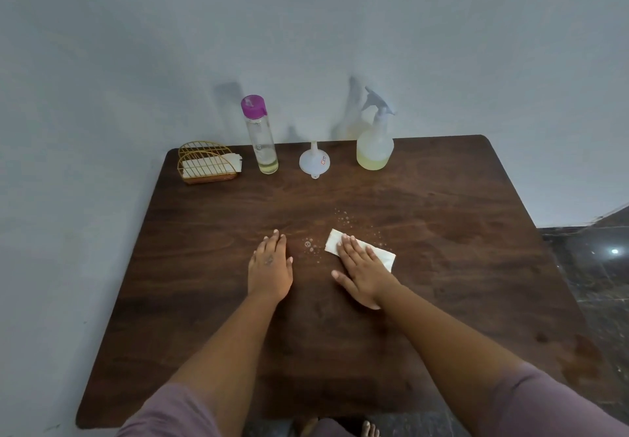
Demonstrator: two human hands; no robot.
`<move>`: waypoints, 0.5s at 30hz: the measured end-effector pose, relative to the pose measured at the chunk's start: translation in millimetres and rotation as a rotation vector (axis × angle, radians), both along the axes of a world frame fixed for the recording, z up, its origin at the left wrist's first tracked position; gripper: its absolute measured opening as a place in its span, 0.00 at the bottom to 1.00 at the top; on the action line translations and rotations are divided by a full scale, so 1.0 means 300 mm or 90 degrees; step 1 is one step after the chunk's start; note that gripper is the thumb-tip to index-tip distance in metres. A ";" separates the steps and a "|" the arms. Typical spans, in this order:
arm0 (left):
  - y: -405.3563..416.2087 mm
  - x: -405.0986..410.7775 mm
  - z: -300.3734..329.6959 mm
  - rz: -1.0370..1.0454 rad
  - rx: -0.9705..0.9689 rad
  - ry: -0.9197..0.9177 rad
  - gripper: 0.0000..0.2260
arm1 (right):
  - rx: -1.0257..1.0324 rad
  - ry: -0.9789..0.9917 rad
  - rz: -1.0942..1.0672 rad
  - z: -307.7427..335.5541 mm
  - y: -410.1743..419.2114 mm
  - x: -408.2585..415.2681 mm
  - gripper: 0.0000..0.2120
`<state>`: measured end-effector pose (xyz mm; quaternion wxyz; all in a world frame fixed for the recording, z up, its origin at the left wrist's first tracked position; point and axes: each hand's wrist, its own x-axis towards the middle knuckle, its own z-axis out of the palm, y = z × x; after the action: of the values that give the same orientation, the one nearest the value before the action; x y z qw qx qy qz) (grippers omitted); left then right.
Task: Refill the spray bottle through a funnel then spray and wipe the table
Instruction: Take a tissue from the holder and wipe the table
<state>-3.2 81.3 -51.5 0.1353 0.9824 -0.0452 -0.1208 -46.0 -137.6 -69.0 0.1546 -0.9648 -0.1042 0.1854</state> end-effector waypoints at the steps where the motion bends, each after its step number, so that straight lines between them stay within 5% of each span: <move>1: 0.005 0.014 -0.004 0.001 0.005 0.002 0.25 | 0.001 0.002 -0.030 0.001 -0.001 0.040 0.42; 9: 0.099 0.068 -0.044 0.075 0.045 0.025 0.29 | -0.011 -0.005 -0.442 -0.028 -0.054 0.120 0.36; 15: 0.129 0.115 -0.013 0.089 0.012 0.009 0.21 | 0.040 0.078 -0.237 0.008 0.164 0.290 0.35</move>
<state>31.2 120.2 -55.3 0.1348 0.9834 0.0255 -0.1186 41.0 -88.4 -66.6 0.2222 -0.9491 0.0796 0.2086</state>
